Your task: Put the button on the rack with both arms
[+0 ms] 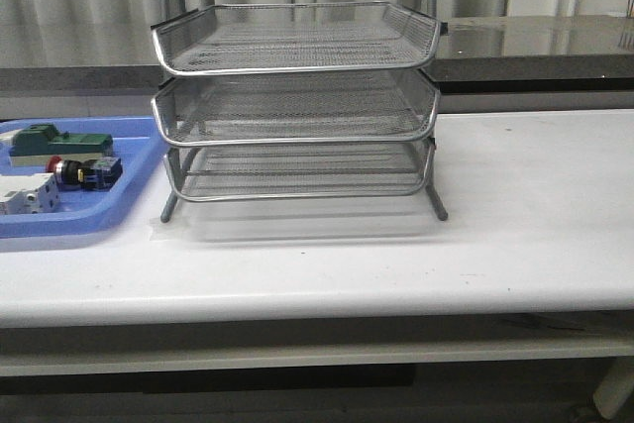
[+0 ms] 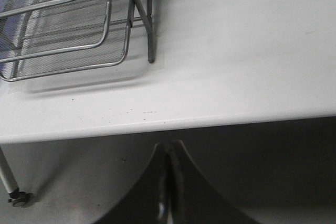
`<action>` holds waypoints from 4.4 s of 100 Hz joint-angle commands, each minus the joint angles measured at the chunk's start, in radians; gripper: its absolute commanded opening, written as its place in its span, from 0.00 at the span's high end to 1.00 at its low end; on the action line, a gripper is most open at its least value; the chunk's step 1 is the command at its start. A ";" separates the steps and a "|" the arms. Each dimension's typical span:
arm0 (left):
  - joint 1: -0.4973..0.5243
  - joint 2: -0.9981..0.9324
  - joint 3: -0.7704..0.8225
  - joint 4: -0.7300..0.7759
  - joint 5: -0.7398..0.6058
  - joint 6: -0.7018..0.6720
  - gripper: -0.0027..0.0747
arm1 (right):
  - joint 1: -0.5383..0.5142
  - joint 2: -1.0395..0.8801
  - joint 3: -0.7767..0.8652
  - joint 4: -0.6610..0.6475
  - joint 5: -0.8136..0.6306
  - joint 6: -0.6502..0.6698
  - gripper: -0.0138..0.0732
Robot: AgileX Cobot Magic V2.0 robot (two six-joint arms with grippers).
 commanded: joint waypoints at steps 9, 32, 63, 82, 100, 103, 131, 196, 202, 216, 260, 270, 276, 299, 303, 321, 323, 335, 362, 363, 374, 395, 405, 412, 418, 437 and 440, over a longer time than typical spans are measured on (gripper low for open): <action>-0.002 -0.029 0.046 -0.001 -0.072 -0.010 0.96 | -0.008 0.088 -0.036 0.132 -0.119 -0.003 0.92; -0.002 -0.029 0.046 -0.001 -0.072 -0.010 0.96 | -0.008 0.189 -0.036 0.238 -0.158 -0.003 0.89; -0.002 -0.029 0.046 -0.001 -0.072 -0.010 0.96 | -0.008 0.296 -0.036 0.382 -0.196 -0.087 0.47; -0.002 -0.029 0.046 -0.001 -0.072 -0.010 0.96 | -0.008 0.383 -0.039 0.608 -0.210 -0.290 0.43; -0.002 -0.029 0.046 -0.001 -0.072 -0.010 0.96 | -0.008 0.487 -0.039 0.975 -0.210 -0.632 0.43; -0.002 -0.029 0.046 -0.001 -0.072 -0.010 0.96 | -0.008 0.507 -0.039 1.032 -0.210 -0.695 0.43; -0.002 -0.029 0.046 -0.001 -0.072 -0.010 0.96 | -0.008 0.685 -0.062 1.525 -0.090 -1.209 0.43; -0.002 -0.029 0.046 -0.001 -0.072 -0.010 0.96 | -0.006 1.024 -0.321 1.574 0.063 -1.253 0.43; -0.002 -0.029 0.046 -0.001 -0.072 -0.010 0.96 | -0.006 1.045 -0.338 1.574 0.071 -1.253 0.43; -0.002 -0.029 0.046 -0.001 -0.072 -0.010 0.96 | 0.002 1.088 -0.378 1.574 0.088 -1.253 0.43; -0.002 -0.029 0.046 -0.001 -0.072 -0.010 0.96 | 0.055 1.167 -0.424 1.589 0.104 -1.253 0.54; -0.002 -0.029 0.046 -0.001 -0.072 -0.010 0.96 | 0.055 1.169 -0.424 1.589 0.103 -1.253 0.65; -0.002 -0.029 0.046 -0.001 -0.072 -0.010 0.96 | 0.055 1.169 -0.424 1.589 0.099 -1.253 0.72; -0.002 -0.029 0.046 -0.001 -0.072 -0.010 0.96 | 0.055 1.169 -0.421 1.567 0.098 -1.253 0.80; -0.002 -0.029 0.046 -0.001 -0.072 -0.010 0.96 | 0.055 1.169 -0.418 1.548 0.100 -1.253 0.80; -0.002 -0.029 0.046 -0.001 -0.072 -0.010 0.96 | 0.055 1.161 -0.367 1.527 0.125 -1.253 0.80; -0.002 -0.029 0.046 -0.001 -0.072 -0.010 0.96 | 0.055 1.161 -0.356 1.525 0.125 -1.253 0.80; -0.002 -0.029 0.046 -0.001 -0.072 -0.010 0.96 | 0.055 1.155 -0.289 1.525 0.128 -1.265 0.80; -0.002 -0.029 0.046 -0.001 -0.072 -0.010 0.96 | 0.055 1.060 -0.107 1.527 0.133 -1.348 0.80; -0.002 -0.029 0.046 -0.001 -0.072 -0.010 0.96 | 0.055 1.054 -0.103 1.527 0.133 -1.349 0.80; -0.002 -0.029 0.046 -0.001 -0.072 -0.010 0.96 | 0.055 1.002 -0.034 1.530 0.130 -1.351 0.80; -0.002 -0.029 0.046 -0.001 -0.072 -0.010 0.96 | 0.055 0.911 0.057 1.530 0.127 -1.366 0.80; -0.002 -0.029 0.046 -0.001 -0.072 -0.010 0.96 | 0.055 0.888 0.066 1.530 0.128 -1.366 0.79; -0.002 -0.029 0.046 -0.001 -0.072 -0.010 0.96 | 0.055 0.881 0.066 1.530 0.129 -1.366 0.77; -0.002 -0.029 0.046 -0.001 -0.072 -0.010 0.96 | 0.055 0.876 0.066 1.530 0.129 -1.366 0.73; -0.002 -0.029 0.046 -0.001 -0.072 -0.010 0.96 | 0.055 0.875 0.066 1.530 0.148 -1.366 0.45; -0.002 -0.029 0.046 -0.001 -0.072 -0.010 0.96 | 0.055 0.875 0.066 1.530 0.154 -1.366 0.41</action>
